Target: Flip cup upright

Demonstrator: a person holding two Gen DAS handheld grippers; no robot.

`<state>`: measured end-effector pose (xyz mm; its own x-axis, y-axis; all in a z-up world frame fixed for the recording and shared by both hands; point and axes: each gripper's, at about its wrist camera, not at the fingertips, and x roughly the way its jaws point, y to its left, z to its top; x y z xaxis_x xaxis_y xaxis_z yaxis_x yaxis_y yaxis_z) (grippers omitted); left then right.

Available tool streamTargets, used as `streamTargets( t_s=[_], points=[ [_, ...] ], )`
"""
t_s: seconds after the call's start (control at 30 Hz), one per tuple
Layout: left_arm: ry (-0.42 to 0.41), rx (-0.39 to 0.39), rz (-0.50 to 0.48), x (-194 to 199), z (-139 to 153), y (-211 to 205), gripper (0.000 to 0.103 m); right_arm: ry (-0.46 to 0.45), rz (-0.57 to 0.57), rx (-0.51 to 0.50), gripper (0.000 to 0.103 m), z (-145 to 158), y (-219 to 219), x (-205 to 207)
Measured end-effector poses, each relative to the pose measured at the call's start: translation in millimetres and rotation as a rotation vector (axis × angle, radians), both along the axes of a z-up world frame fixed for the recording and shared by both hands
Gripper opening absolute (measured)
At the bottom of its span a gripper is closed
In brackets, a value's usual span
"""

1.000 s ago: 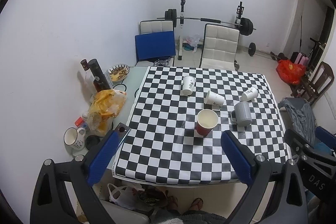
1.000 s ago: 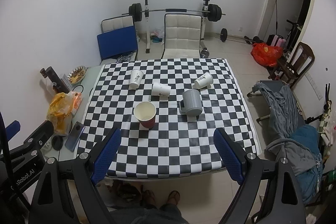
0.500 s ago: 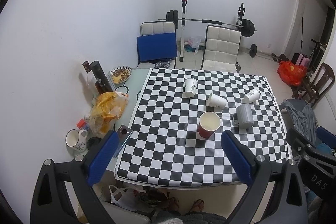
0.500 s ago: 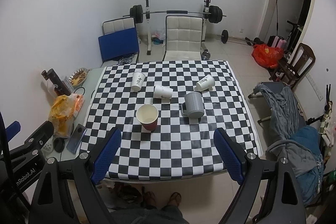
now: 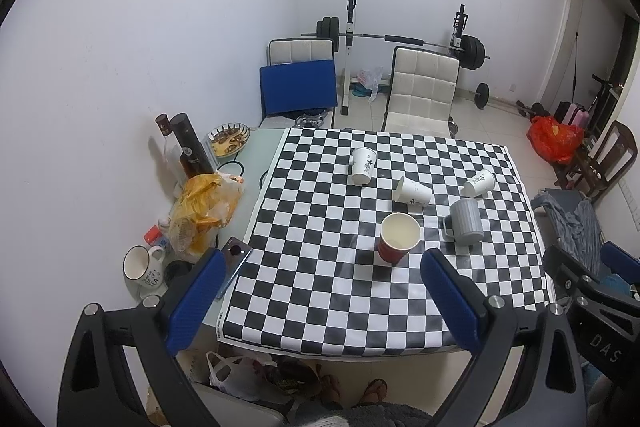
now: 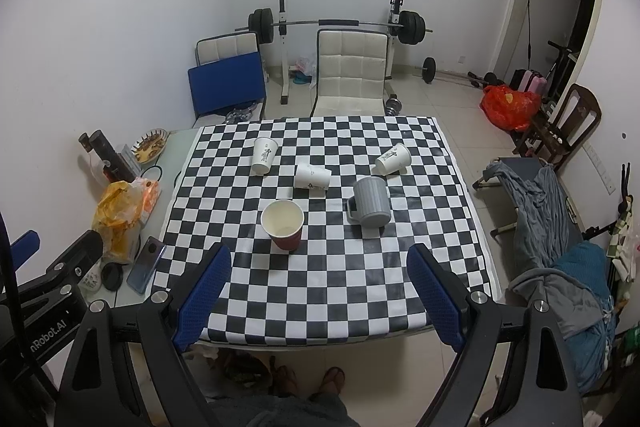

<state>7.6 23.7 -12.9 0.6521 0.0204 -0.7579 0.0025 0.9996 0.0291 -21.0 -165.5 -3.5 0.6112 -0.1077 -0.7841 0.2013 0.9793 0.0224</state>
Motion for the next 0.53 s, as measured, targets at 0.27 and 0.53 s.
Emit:
streamTargets(
  t_s=[0.27,0.53],
  points=[
    [-0.001,0.001,0.001,1.3,0.5,1.4,0.1,0.0,0.005,-0.003,0.091,1.3,1.1,3.7],
    [-0.002,0.002,0.0,2.4,0.9,2.2,0.1,0.0,0.005,-0.001,0.091,2.6,4.7,6.7]
  ],
)
